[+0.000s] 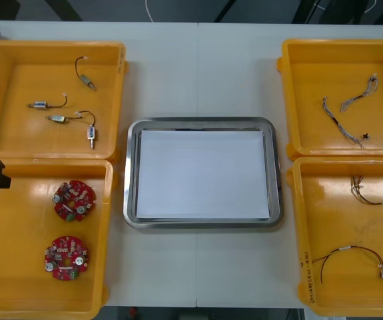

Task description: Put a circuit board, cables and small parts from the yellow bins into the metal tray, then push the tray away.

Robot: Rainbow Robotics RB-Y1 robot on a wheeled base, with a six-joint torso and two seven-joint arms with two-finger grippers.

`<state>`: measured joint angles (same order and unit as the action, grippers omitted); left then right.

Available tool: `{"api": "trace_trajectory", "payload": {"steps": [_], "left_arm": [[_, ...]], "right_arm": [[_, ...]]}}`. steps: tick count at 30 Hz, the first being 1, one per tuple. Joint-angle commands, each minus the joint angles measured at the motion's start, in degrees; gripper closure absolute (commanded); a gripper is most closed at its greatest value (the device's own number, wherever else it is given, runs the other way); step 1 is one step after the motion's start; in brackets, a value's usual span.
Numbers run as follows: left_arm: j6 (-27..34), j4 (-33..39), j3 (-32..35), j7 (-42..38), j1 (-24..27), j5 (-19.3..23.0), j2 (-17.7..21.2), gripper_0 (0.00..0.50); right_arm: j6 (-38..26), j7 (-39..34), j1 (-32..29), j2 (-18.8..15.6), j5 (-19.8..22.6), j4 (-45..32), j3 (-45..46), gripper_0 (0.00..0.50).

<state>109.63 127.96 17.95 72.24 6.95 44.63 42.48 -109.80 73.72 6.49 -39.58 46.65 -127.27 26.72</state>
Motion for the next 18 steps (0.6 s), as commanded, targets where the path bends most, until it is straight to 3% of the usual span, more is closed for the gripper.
{"api": "trace_trajectory", "payload": {"steps": [1, 9, 18], "left_arm": [[0.4, 0.9, -0.6, 3.7, -2.0, 0.4, -0.1, 0.000], [0.4, 1.7, -0.6, 3.8, -2.0, 0.9, -0.1, 0.000], [0.4, 5.7, -0.6, 3.2, -5.7, 1.6, -0.1, 0.000]], "right_arm": [[-0.2, 2.9, 1.2, -2.4, -0.7, -0.5, -0.2, 0.019], [-0.2, 1.7, 1.3, -1.4, -1.8, -0.5, -0.2, 0.018], [-0.2, -0.9, 2.1, 3.2, -7.7, -0.5, 0.8, 0.018]]}}
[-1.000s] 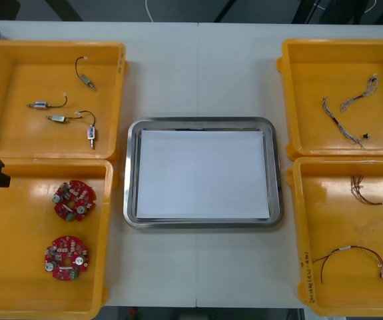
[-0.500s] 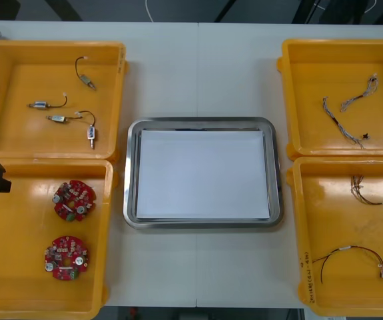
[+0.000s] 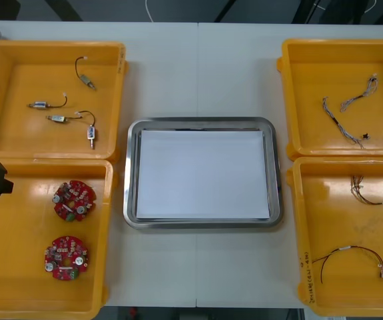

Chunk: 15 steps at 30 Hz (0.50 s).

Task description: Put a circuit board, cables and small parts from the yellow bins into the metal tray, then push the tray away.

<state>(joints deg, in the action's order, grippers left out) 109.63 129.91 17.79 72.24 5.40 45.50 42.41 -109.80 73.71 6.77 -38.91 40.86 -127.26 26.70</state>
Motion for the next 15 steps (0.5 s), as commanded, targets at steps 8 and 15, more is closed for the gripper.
{"api": "trace_trajectory", "payload": {"steps": [8, 15], "left_arm": [[0.4, 7.1, -0.5, 2.8, -8.4, 1.2, -0.3, 0.000], [-1.0, 11.2, -0.5, 2.1, -12.3, 1.6, -2.0, 0.000]], "right_arm": [[-0.2, -4.3, 1.9, 6.0, -6.1, -0.4, 1.4, 0.019], [-0.2, -13.1, 1.9, 7.2, -6.2, -0.5, 0.5, 0.018]]}}
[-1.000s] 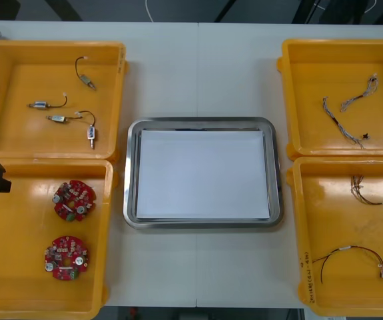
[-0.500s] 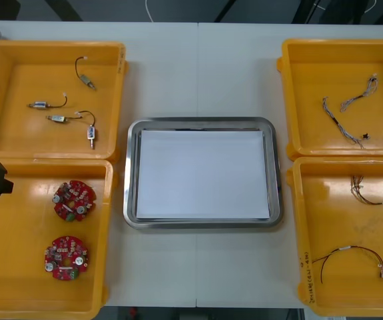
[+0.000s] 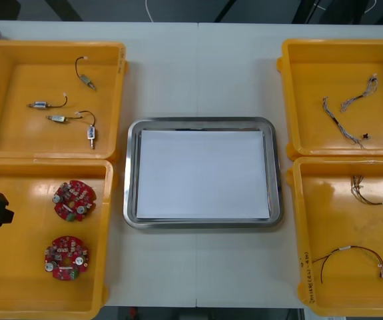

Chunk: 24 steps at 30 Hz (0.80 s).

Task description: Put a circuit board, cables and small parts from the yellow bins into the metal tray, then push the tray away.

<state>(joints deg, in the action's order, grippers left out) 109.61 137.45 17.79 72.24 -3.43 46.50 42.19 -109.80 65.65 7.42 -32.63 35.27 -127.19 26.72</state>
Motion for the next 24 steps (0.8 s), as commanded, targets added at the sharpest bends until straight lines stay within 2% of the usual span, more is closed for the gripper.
{"api": "trace_trajectory", "payload": {"steps": [1, 5, 11, 24], "left_arm": [[-1.5, 4.3, -0.5, 2.0, -4.3, 0.5, -1.9, 0.000], [-5.1, 6.0, -1.6, 1.8, -7.2, -0.2, -2.6, 0.000], [-11.5, 6.9, -4.0, 1.7, -10.8, -2.0, -3.0, 0.000], [-20.8, 6.8, -8.8, 1.7, -16.7, -5.4, -3.0, 0.000]], "right_arm": [[-0.2, -6.8, 1.4, 1.1, -0.7, -0.4, 0.4, 0.018], [-0.2, -13.4, 2.3, 1.2, -0.8, 2.9, 0.4, 0.018], [-0.2, -19.4, 3.6, 1.2, -1.3, 6.3, 0.4, 0.017], [-0.2, -28.4, 3.7, 1.2, -2.6, 13.8, -1.3, 0.016]]}}
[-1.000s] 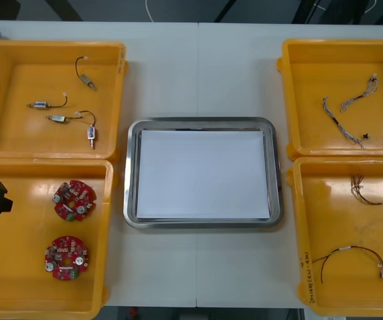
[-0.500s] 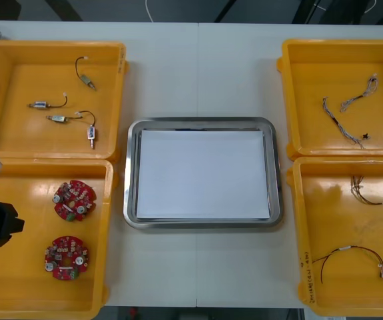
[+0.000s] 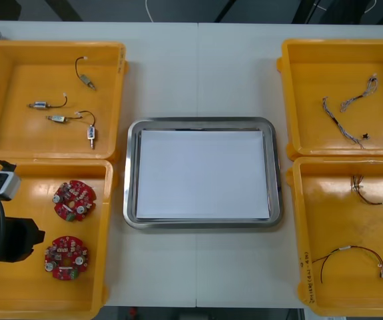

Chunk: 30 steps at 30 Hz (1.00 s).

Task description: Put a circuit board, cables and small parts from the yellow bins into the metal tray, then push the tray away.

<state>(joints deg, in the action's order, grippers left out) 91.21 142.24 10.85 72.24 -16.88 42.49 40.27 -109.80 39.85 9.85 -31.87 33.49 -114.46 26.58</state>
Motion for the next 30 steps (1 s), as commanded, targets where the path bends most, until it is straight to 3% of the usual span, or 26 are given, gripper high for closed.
{"api": "trace_trajectory", "payload": {"steps": [1, 14, 30], "left_arm": [[-3.0, 1.9, -2.3, 1.6, -3.8, -1.7, -1.1, 0.000], [-6.2, 0.6, -5.9, 0.0, -6.7, -5.4, -1.1, 0.000], [-13.0, -5.7, -10.3, -0.2, -7.6, -10.4, -1.0, 0.000]], "right_arm": [[-0.2, -3.5, 1.3, 0.4, -0.8, 1.7, -1.3, 0.018], [2.2, -14.0, 2.9, 0.4, -1.6, 6.4, -5.3, 0.019], [10.0, -14.7, 3.2, 0.4, -2.0, 11.3, -6.2, 0.018]]}}
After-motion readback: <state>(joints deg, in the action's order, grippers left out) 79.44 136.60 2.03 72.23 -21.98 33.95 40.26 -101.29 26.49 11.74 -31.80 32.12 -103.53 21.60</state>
